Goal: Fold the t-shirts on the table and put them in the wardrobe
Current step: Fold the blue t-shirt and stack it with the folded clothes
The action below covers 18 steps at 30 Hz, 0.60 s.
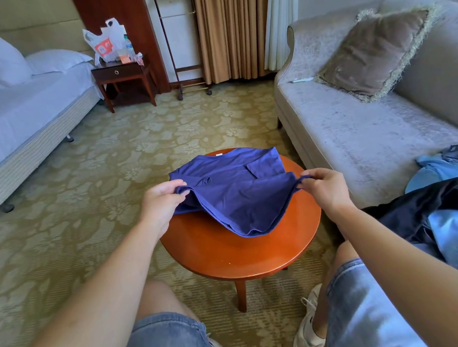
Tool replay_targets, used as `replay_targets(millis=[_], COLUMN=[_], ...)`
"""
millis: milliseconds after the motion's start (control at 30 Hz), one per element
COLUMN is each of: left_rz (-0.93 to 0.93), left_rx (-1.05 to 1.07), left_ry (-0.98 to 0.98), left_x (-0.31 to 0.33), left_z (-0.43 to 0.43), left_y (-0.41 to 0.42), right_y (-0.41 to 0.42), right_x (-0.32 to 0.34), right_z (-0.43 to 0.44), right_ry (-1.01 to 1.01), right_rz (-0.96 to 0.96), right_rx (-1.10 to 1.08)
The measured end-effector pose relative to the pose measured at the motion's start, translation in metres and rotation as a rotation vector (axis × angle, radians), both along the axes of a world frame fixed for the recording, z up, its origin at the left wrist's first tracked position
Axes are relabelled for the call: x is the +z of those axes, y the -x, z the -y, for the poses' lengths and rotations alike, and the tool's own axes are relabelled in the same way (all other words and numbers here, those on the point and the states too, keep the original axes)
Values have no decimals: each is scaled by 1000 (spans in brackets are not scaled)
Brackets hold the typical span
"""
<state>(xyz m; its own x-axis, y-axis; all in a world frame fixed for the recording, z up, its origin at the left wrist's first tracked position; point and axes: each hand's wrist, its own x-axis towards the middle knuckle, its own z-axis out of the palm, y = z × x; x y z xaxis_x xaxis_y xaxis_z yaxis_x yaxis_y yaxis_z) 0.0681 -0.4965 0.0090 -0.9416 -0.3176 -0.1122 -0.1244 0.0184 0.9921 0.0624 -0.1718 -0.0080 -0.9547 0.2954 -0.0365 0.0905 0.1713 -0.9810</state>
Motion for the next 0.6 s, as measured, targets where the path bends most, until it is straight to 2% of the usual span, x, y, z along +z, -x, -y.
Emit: replay_targets(millis=[133,233,300,433,600], left_rz=[-4,-8,-31,-50,-84], left_rx=[8,15,35,-14,39], left_ry=[58,352,471,552,609], left_x=[-1,-2,1,14,33], left_z=[3,9,13,18,21], left_y=[-3,-8,-12,-21,-35], right_y=[-1,0,1,-2,-12], right_x=[1,1,4,14,33], right_z=[2,2,3,6,6], right_ry=[-17,-70,-81,-128,-246], right_rz=[-27,-44,-43,-54,-68], right_rx=[-8,-50,-29,0,14])
